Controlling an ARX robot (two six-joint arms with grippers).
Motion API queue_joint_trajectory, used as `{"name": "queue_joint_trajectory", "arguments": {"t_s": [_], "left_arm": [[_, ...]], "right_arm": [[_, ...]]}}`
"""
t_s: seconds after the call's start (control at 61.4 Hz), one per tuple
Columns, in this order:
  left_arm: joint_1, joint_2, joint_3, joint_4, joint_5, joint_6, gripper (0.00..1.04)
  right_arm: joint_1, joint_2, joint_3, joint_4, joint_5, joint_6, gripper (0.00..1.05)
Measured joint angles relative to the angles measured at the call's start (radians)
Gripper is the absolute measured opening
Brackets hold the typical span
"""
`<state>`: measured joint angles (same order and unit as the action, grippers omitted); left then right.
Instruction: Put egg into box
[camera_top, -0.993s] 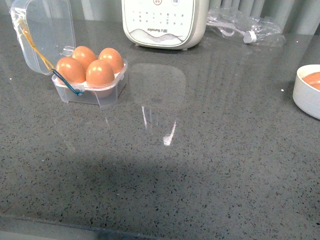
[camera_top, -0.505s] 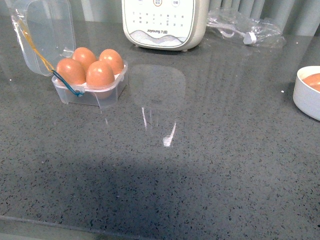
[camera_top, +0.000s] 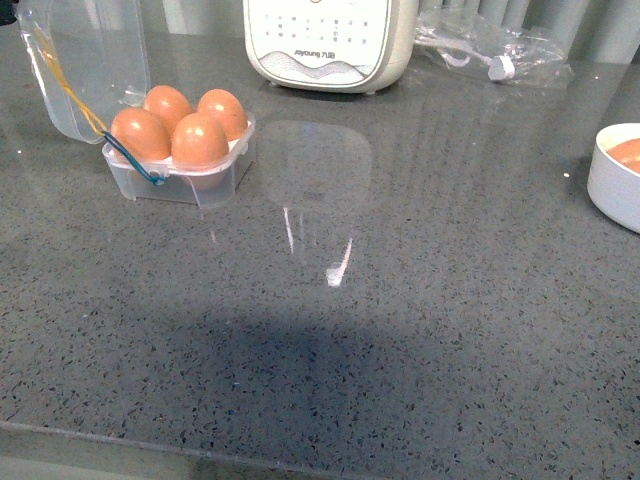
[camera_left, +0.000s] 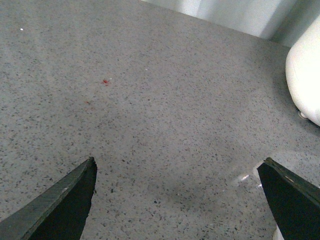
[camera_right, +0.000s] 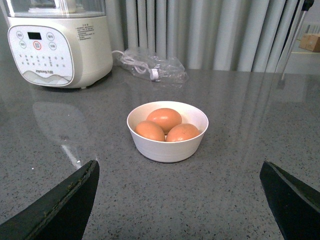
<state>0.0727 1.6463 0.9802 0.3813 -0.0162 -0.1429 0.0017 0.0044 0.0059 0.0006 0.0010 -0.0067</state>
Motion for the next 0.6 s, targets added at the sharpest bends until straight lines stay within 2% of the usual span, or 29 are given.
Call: {"name": "queue_joint_trajectory", "arguments": {"t_s": [0.456,0.602], "left_arm": [[-0.124,0.007,-0.016,0.010,-0.014,-0.009,0.98],[-0.209,-0.027,-0.057,-0.029,0.047,-0.016,0.98]], "right_arm": [[0.000,0.000,0.000,0.000,0.000,0.000,0.97],[0.000,0.000,0.000,0.000,0.000,0.000,0.97]]}}
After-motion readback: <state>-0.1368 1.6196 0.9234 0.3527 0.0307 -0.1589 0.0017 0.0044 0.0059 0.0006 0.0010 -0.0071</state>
